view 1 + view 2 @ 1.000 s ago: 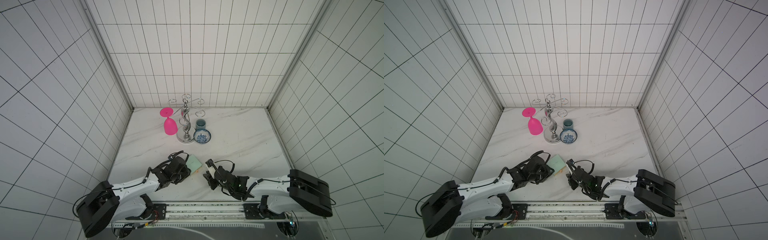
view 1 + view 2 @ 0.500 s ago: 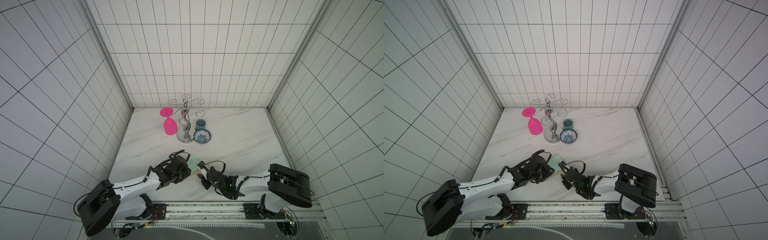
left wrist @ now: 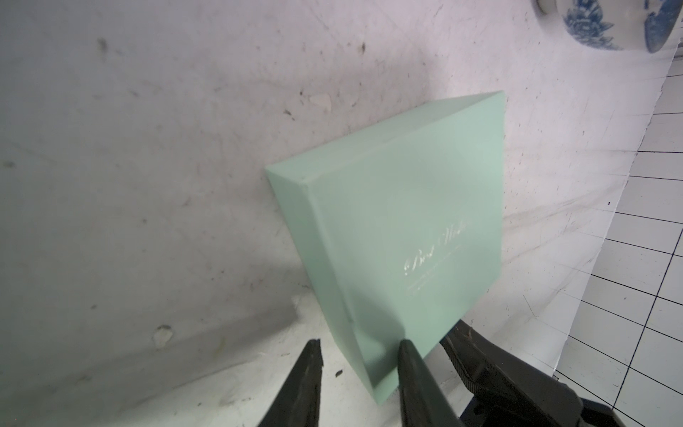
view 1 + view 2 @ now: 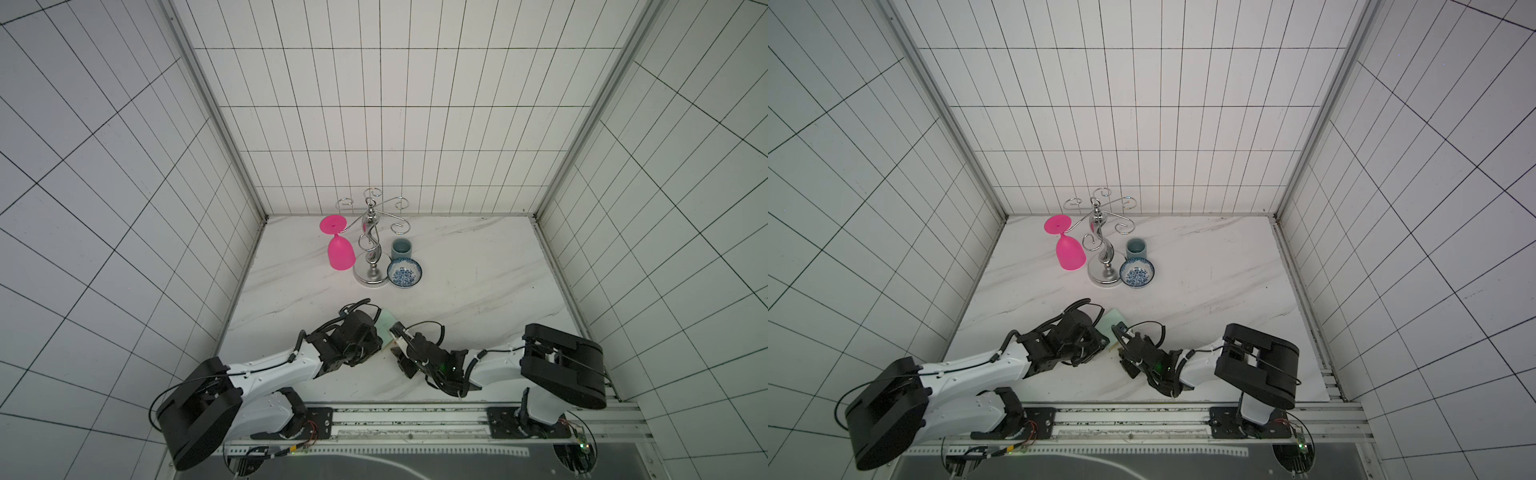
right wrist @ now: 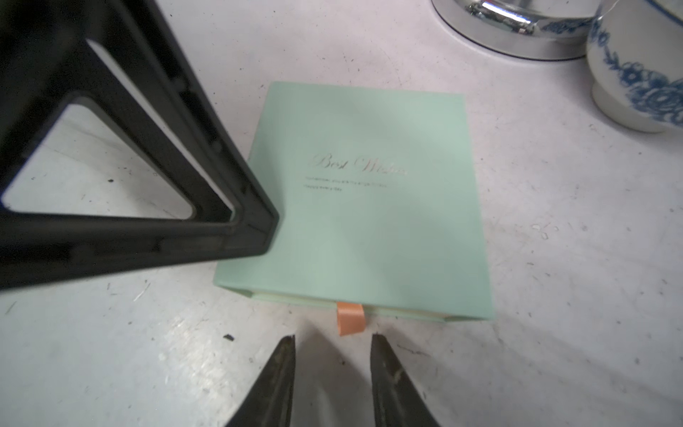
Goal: Take out the earrings from the drawer-style jewelry box
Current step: Open the drawer in the jewelry box.
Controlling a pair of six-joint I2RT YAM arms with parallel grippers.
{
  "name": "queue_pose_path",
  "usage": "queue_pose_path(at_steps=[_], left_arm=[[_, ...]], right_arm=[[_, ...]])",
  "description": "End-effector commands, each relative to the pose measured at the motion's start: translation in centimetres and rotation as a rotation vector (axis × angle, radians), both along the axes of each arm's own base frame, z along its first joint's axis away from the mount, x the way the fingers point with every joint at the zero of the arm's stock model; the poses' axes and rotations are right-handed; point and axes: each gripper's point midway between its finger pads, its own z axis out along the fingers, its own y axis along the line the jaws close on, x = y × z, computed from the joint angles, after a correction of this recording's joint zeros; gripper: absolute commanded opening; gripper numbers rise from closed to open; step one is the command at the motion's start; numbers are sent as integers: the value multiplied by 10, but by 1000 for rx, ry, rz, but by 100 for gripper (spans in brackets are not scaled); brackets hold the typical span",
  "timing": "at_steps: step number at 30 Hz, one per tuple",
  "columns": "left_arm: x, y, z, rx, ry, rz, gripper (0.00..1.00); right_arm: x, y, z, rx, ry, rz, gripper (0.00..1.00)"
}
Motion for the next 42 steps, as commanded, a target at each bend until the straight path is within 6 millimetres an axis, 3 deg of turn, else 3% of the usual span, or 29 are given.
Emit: queue_pose_path(at_steps=[1, 9, 18, 28, 34, 42], left_arm=[[4, 2, 2, 15, -4, 12, 35], [4, 0, 1, 16, 0, 7, 35], [6, -2, -1, 22, 4, 0, 34], [6, 0, -1, 40, 6, -2, 33], [7, 12, -1, 80, 6, 13, 32], [9, 11, -3, 78, 8, 6, 32]], right_arm=[[19, 17, 19, 47, -37, -45, 38], [35, 14, 24, 38, -55, -68, 38], [34, 26, 23, 35, -36, -20, 35], [43, 20, 23, 10, -60, -19, 25], [40, 16, 23, -3, -70, 61, 28], [36, 22, 20, -29, -81, 138, 32]])
